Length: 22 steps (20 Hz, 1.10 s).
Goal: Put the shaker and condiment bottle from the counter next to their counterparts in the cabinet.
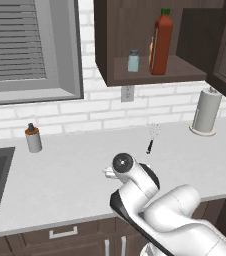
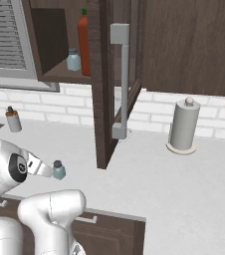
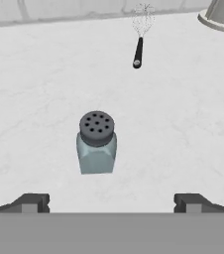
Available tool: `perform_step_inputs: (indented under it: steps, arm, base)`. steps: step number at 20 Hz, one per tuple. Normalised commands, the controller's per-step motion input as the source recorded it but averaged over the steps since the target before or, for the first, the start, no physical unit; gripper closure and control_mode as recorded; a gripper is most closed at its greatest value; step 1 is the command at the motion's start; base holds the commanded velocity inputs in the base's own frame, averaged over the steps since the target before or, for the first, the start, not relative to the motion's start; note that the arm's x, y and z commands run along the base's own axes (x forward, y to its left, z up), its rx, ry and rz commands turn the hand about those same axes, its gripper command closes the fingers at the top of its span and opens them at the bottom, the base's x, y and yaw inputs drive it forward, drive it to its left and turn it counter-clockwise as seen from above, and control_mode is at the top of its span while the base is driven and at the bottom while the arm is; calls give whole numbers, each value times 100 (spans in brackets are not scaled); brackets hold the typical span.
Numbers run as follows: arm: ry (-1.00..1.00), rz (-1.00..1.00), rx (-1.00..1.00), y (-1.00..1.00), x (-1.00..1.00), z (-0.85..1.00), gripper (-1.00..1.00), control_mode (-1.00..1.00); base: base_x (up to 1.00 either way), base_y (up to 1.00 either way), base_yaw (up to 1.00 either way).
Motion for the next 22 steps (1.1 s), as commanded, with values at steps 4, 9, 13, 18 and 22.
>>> perform_step_inputs:
  steps: [4, 9, 13, 18, 22]
  arm:
    - [0, 0, 8, -10, 22, -16, -100, -100]
    - [0, 0, 7, -14, 39, -6, -100, -100]
    - [0, 0, 8, -25, 27, -20, -100, -100]
    - [-1, 0, 4, -25, 12, -51, -100, -100]
    - [0, 0, 6, -7, 0, -12, -100, -100]
  base:
    - [0, 0, 0]
    - [0, 0, 0]
    - [0, 0, 0]
    - [0, 0, 0]
    - [0, 0, 0]
